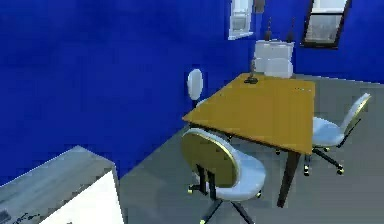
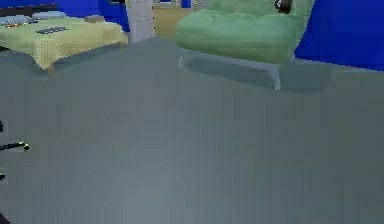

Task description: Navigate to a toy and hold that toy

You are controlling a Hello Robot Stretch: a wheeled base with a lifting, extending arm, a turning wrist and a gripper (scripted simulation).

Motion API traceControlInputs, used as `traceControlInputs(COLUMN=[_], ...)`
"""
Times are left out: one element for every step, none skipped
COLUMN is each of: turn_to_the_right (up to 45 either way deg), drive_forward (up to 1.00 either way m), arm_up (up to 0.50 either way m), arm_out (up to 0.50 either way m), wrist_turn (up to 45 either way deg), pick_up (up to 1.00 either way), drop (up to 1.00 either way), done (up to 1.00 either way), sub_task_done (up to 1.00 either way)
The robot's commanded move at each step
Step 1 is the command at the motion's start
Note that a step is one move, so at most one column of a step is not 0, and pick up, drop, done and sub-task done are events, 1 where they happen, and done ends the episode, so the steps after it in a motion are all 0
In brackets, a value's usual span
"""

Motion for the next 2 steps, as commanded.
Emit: traceControlInputs(turn_to_the_right=[45.0,45.0], drive_forward=[0.0,0.0], arm_up=[0.0,0.0], arm_out=[0.0,0.0], wrist_turn=[0.0,0.0], pick_up=[0.0,0.0], drop=[0.0,0.0], done=[0.0,0.0], sub_task_done=[0.0,0.0])
